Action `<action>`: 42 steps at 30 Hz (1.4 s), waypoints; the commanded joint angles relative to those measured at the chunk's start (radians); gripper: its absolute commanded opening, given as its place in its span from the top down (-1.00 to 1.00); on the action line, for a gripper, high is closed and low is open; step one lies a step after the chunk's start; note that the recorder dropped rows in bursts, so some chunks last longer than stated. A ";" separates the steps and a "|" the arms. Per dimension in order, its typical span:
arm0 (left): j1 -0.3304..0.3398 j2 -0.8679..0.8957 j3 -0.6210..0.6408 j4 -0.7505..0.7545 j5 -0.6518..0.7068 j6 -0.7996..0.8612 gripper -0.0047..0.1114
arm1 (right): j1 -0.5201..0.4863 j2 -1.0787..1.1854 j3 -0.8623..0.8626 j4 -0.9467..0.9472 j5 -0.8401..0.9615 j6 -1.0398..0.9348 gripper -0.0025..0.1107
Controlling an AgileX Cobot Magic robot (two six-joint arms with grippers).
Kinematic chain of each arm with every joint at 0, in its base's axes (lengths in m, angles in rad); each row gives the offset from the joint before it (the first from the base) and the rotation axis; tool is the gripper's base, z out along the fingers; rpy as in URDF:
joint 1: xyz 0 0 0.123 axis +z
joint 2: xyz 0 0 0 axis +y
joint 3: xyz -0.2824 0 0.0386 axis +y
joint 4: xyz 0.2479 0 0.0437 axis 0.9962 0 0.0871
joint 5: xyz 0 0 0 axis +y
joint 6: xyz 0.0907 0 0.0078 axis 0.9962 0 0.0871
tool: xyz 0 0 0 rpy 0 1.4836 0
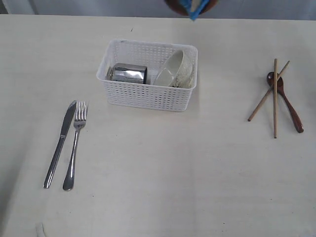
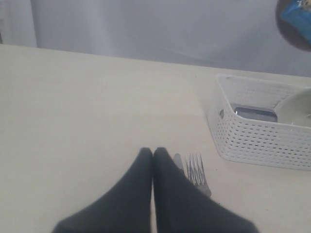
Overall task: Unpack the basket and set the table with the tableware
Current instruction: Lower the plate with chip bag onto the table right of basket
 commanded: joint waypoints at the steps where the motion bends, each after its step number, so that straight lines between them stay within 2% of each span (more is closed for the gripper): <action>1: 0.001 -0.004 0.003 -0.001 -0.011 0.001 0.92 | -0.163 0.039 0.000 0.117 0.034 0.056 0.96; 5: 0.001 -0.004 0.003 -0.001 -0.011 0.001 0.92 | -0.286 0.130 0.000 0.287 0.084 0.083 0.96; 9: 0.001 -0.004 0.003 -0.001 -0.011 0.001 0.92 | -0.345 0.245 0.000 0.337 0.110 0.084 0.96; 17: 0.001 -0.004 0.003 -0.001 -0.011 0.001 0.92 | -0.355 0.419 -0.002 0.387 0.119 0.086 0.96; 25: 0.001 -0.004 0.003 -0.001 -0.011 0.001 0.92 | -0.353 0.454 -0.002 0.380 0.118 0.103 0.96; 26: 0.001 -0.004 0.003 -0.001 -0.011 0.001 0.92 | -0.353 0.454 -0.002 0.378 0.118 0.103 0.93; 27: 0.001 -0.004 0.003 -0.001 -0.011 0.001 0.92 | -0.353 0.452 -0.002 0.368 0.118 0.103 0.73; 28: 0.001 -0.004 0.003 -0.001 -0.011 0.001 0.92 | -0.353 0.450 -0.002 0.361 0.118 0.105 0.63; 29: 0.001 -0.004 0.003 -0.001 -0.011 0.001 0.92 | -0.353 0.447 -0.002 0.356 0.118 0.108 0.38; 30: 0.001 -0.004 0.003 -0.001 -0.011 0.001 0.92 | -0.353 0.447 -0.002 0.356 0.118 0.119 0.31; 35: 0.001 -0.004 0.003 -0.001 -0.011 0.001 0.92 | -0.369 0.437 -0.094 0.302 0.219 0.161 0.30; 38: 0.001 -0.004 0.003 -0.001 -0.011 0.001 0.92 | -0.389 0.379 -0.117 0.211 0.222 0.219 0.30; 42: 0.001 -0.004 0.003 -0.001 -0.011 0.001 0.92 | -0.406 0.316 -0.117 0.215 0.225 0.255 0.30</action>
